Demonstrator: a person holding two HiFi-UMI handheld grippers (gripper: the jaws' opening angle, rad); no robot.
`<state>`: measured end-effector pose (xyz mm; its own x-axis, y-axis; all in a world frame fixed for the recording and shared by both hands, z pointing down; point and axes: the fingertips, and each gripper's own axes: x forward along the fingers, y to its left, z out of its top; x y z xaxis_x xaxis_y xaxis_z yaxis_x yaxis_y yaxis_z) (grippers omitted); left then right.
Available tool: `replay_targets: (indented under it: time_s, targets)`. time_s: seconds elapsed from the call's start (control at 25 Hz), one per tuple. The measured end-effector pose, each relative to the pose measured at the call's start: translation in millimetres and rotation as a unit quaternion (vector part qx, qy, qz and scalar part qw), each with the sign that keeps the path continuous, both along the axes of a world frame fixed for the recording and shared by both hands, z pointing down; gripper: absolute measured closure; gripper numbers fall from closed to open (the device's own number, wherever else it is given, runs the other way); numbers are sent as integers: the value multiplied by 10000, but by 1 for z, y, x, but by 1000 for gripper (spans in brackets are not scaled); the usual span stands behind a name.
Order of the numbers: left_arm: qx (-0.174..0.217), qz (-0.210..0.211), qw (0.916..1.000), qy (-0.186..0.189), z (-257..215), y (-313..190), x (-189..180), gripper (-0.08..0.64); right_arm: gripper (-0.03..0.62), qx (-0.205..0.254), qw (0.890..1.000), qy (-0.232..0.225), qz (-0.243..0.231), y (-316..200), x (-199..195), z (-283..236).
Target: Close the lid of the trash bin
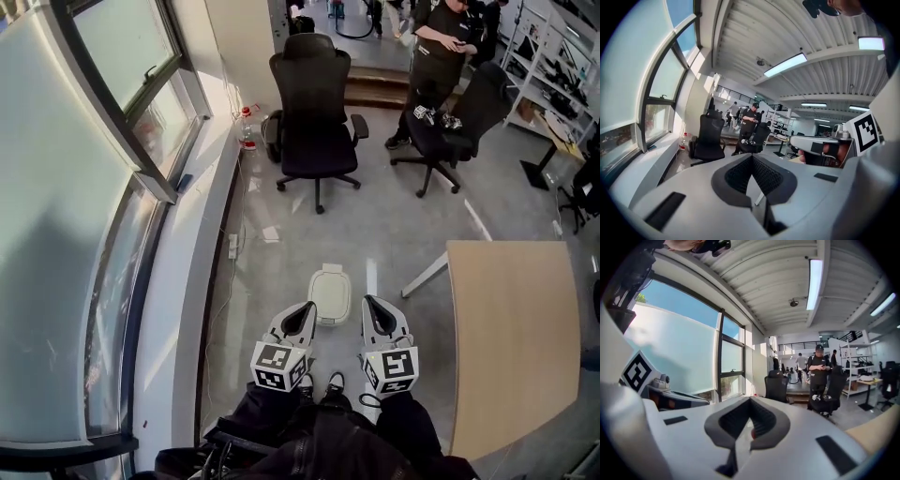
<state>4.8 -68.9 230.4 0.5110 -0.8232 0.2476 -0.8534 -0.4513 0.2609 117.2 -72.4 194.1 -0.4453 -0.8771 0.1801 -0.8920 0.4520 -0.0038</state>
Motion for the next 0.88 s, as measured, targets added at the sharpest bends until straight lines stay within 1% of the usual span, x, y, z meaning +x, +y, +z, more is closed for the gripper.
replay_targets:
  time_s: [0.16, 0.36, 0.6, 0.88]
  targets:
    - [412, 118, 9991, -66, -39, 0, 14, 558, 587, 396, 9989, -194, 172, 2, 12, -41]
    - [836, 167, 9963, -131, -75, -2, 20, 558, 586, 810, 9965, -195, 121, 7, 11, -78]
    - [1084, 246, 9937, -138, -100, 1, 33, 558, 586, 1038, 9944, -169, 82, 13, 16, -103]
    - [1209, 241, 9923, -135, -116, -3, 40, 558, 588, 1181, 9929, -168, 50, 14, 21, -119]
